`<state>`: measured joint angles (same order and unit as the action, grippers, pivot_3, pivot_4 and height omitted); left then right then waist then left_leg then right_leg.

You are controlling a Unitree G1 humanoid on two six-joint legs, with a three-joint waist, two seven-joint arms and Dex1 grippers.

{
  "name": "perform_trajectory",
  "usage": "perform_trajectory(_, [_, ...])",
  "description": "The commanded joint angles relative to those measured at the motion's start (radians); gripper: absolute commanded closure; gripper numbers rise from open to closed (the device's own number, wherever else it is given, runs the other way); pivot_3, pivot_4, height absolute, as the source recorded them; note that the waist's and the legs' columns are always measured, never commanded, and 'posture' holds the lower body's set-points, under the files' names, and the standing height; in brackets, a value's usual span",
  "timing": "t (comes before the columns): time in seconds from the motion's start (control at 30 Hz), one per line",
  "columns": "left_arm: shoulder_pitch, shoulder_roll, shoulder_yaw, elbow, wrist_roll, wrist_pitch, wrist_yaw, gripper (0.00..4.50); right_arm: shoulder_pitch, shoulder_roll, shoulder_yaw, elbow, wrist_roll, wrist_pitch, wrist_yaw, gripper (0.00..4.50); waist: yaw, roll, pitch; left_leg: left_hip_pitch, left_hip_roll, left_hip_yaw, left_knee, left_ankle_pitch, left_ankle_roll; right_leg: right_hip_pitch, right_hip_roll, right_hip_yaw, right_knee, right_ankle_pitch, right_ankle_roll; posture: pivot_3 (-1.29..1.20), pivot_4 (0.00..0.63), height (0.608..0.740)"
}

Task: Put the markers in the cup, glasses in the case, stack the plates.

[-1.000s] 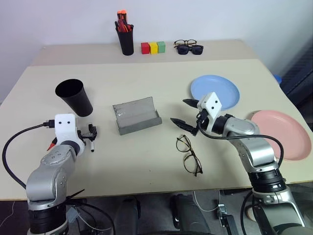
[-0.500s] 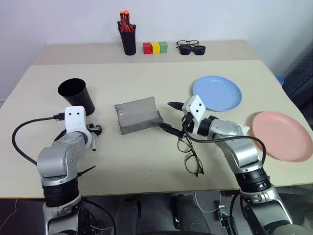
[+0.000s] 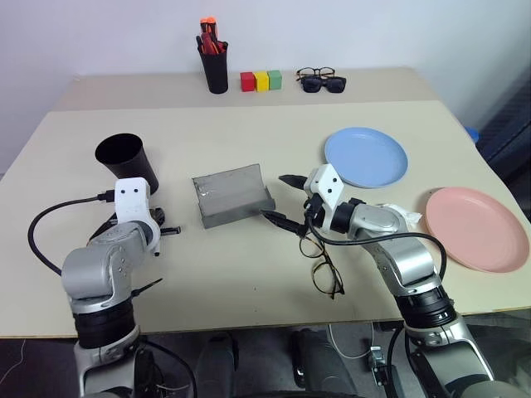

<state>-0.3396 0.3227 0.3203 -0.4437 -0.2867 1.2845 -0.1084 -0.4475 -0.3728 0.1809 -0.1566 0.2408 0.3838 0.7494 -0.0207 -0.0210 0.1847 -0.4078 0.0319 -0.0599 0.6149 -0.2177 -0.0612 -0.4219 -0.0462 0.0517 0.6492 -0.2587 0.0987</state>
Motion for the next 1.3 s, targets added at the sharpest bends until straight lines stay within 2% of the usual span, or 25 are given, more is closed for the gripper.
perform_trajectory(0.03, [0.016,0.076,-0.030,-0.178,-0.093,-0.188,-0.188,4.46,-0.010,0.005,-0.006,-0.048,0.010,-0.014,-0.002,0.00,0.002,0.000,0.000,0.000,0.000,0.000,0.000,0.000,-0.001,0.000,0.000,0.000,0.000,0.000,0.000,0.00,0.150,0.740])
perform_trajectory(0.13, [-0.036,0.104,0.002,-0.182,-0.071,-0.388,-0.203,4.46,-0.028,0.016,0.000,-0.034,0.008,-0.019,0.000,0.00,0.004,0.000,0.000,0.000,0.000,0.000,0.000,0.001,-0.001,0.000,-0.001,0.000,-0.001,0.000,0.000,0.00,0.150,0.740])
perform_trajectory(0.23, [-0.149,0.067,0.038,-0.040,0.013,-0.595,-0.078,4.46,-0.048,0.037,0.005,-0.021,0.006,-0.025,-0.008,0.00,0.006,0.000,0.000,0.000,0.000,0.000,0.000,0.001,-0.001,0.001,0.000,0.000,-0.001,0.000,0.000,0.00,0.150,0.740])
perform_trajectory(0.33, [-0.237,0.081,0.037,0.125,0.103,-0.807,-0.011,4.46,-0.079,0.080,0.009,-0.003,-0.001,-0.040,-0.035,0.00,-0.001,0.000,0.000,0.000,0.000,0.000,0.000,0.001,-0.001,0.001,0.000,0.000,-0.001,0.000,0.000,0.00,0.150,0.740])
perform_trajectory(0.47, [-0.281,0.086,0.013,0.338,0.196,-1.038,0.054,4.46,-0.136,0.167,0.026,0.045,-0.033,-0.076,-0.103,0.00,0.000,0.000,0.000,0.000,0.000,0.000,-0.001,0.001,-0.001,0.000,0.000,0.000,0.000,0.000,0.000,0.00,0.150,0.740])
perform_trajectory(0.6, [-0.293,0.075,-0.001,0.493,0.229,-1.199,0.085,4.46,-0.186,0.256,0.040,0.096,-0.074,-0.103,-0.188,0.00,0.002,0.000,0.000,0.000,0.000,0.000,0.000,0.001,-0.001,0.000,0.000,0.000,0.000,0.000,0.000,0.00,0.150,0.740])
perform_trajectory(0.8, [-0.276,0.068,-0.002,0.601,0.252,-1.320,0.129,4.46,-0.177,0.305,0.052,0.101,-0.086,-0.113,-0.215,0.00,0.006,0.000,0.000,-0.001,0.000,0.000,0.000,0.001,-0.001,0.000,-0.001,0.000,0.000,0.001,0.001,0.00,0.150,0.740])
perform_trajectory(1.17, [-0.233,0.041,0.009,0.696,0.204,-1.388,0.138,4.46,-0.159,0.314,0.064,0.071,-0.069,-0.097,-0.211,0.00,0.001,0.000,0.000,0.000,0.000,0.000,0.000,0.001,-0.001,-0.001,0.000,0.000,0.001,0.001,0.001,0.00,0.150,0.740])
perform_trajectory(1.3, [-0.229,0.048,0.020,0.694,0.216,-1.398,0.172,2.57,-0.162,0.314,0.062,0.071,-0.066,-0.095,-0.208,0.00,0.001,0.000,0.000,0.000,0.000,0.000,0.000,0.001,-0.001,-0.001,0.000,-0.001,0.001,0.001,0.001,0.00,0.150,0.740])
